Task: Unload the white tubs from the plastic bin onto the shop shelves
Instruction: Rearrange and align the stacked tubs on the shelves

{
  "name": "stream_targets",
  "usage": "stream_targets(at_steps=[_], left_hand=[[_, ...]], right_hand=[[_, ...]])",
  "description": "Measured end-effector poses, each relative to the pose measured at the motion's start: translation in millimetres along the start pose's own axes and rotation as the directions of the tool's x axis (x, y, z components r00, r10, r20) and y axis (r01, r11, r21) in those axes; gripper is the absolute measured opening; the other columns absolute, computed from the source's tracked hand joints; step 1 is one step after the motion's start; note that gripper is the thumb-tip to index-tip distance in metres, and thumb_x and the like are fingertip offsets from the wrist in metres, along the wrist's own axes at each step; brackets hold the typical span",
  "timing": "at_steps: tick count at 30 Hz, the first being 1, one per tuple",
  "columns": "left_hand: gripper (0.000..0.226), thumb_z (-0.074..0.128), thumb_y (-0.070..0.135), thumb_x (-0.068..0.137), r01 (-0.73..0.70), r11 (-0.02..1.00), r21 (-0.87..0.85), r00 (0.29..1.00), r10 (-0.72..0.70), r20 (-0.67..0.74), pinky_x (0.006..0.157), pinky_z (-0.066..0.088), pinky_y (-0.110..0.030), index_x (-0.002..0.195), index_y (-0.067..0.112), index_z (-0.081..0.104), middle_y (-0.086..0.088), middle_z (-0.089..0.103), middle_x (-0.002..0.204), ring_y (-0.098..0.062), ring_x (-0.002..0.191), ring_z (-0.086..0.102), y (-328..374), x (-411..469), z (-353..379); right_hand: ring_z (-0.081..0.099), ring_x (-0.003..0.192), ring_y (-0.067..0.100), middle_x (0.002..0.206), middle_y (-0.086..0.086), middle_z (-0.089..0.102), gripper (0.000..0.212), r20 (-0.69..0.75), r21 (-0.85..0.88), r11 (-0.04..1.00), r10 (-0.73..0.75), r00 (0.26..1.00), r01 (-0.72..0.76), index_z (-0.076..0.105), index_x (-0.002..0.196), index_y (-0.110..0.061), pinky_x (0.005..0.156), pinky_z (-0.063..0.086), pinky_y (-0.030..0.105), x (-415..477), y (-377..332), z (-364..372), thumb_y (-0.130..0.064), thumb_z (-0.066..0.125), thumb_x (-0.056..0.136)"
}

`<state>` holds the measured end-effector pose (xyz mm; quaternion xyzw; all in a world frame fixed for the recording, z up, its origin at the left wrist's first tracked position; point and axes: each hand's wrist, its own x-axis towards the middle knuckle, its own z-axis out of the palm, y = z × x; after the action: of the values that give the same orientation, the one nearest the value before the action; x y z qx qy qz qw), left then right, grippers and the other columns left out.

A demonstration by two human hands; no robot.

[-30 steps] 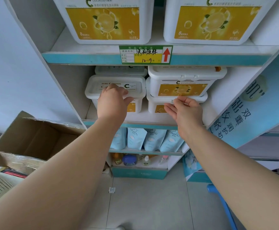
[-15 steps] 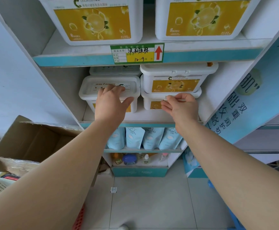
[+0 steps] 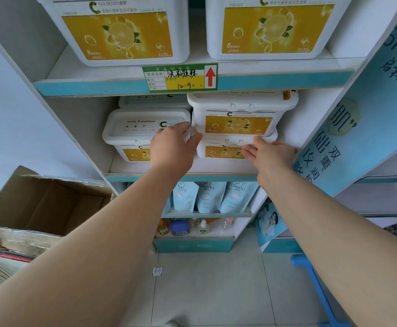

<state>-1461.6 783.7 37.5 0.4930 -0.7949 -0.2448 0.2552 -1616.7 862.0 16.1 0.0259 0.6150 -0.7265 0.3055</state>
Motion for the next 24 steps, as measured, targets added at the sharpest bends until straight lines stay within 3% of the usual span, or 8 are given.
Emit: stream_targets(at_steps=[5, 8, 12, 15, 18, 24], left_hand=[[0.028, 0.058, 0.032, 0.092, 0.012, 0.998, -0.06, 1.0, -0.011, 0.007, 0.085, 0.051, -0.041, 0.109, 0.012, 0.067, -0.008, 0.069, 0.103, -0.026, 0.099, 0.061, 0, -5, -6], [0.021, 0.059, 0.023, 0.089, 0.014, 0.999, -0.039, 1.0, -0.013, 0.022, 0.082, 0.053, -0.04, 0.102, 0.008, 0.068, -0.009, 0.069, 0.099, -0.027, 0.094, 0.062, -3, -2, -9], [0.026, 0.054, 0.001, 0.082, -0.032, 0.989, 0.147, 0.997, 0.021, 0.081, 0.08, 0.049, -0.038, 0.106, 0.006, 0.063, -0.011, 0.065, 0.103, -0.028, 0.104, 0.052, -7, 4, -10], [0.027, 0.052, -0.009, 0.081, -0.067, 0.967, 0.245, 0.996, 0.051, 0.074, 0.074, 0.041, -0.032, 0.102, 0.006, 0.061, -0.01, 0.057, 0.111, -0.028, 0.109, 0.046, -12, 8, -9], [0.033, 0.056, -0.005, 0.086, -0.064, 0.965, 0.253, 0.998, 0.06, 0.026, 0.084, 0.04, -0.03, 0.116, 0.008, 0.064, -0.009, 0.059, 0.117, -0.027, 0.115, 0.044, -18, 8, -8], [0.02, 0.059, 0.001, 0.087, -0.032, 0.979, 0.2, 0.999, 0.033, 0.002, 0.084, 0.041, -0.035, 0.106, 0.001, 0.066, -0.011, 0.067, 0.11, -0.026, 0.112, 0.044, -18, 5, -9]], right_hand=[[0.069, 0.065, 0.021, 0.079, 0.018, 0.065, 0.015, 0.006, 0.003, 1.0, -0.001, 1.0, 0.001, 0.053, 0.1, 0.001, 0.056, 0.058, 0.027, -9, -1, -4, -0.004, 0.062, 0.09], [0.07, 0.065, 0.021, 0.082, 0.018, 0.066, 0.02, 0.003, 0.011, 1.0, 0.003, 1.0, -0.003, 0.053, 0.105, 0.004, 0.055, 0.057, 0.026, -12, 0, -6, -0.004, 0.062, 0.089], [0.072, 0.065, 0.019, 0.086, 0.018, 0.067, 0.029, -0.015, 0.049, 0.999, 0.017, 1.0, -0.016, 0.052, 0.115, 0.004, 0.057, 0.058, 0.026, -13, 3, -5, -0.005, 0.063, 0.089], [0.072, 0.069, 0.018, 0.086, 0.014, 0.068, 0.023, 0.028, 0.003, 0.999, 0.045, 0.999, -0.046, 0.059, 0.106, 0.006, 0.062, 0.06, 0.028, -14, 6, -5, -0.013, 0.059, 0.093], [0.073, 0.077, 0.022, 0.086, 0.013, 0.069, 0.022, 0.089, -0.082, 0.995, 0.057, 0.994, -0.05, 0.061, 0.095, 0.003, 0.069, 0.061, 0.034, -16, 10, -3, -0.019, 0.058, 0.094], [0.072, 0.08, 0.019, 0.093, 0.008, 0.071, 0.011, 0.162, -0.17, 0.985, 0.072, 0.984, -0.044, 0.06, 0.092, -0.012, 0.075, 0.059, 0.035, -20, 14, 1, -0.022, 0.057, 0.095]])
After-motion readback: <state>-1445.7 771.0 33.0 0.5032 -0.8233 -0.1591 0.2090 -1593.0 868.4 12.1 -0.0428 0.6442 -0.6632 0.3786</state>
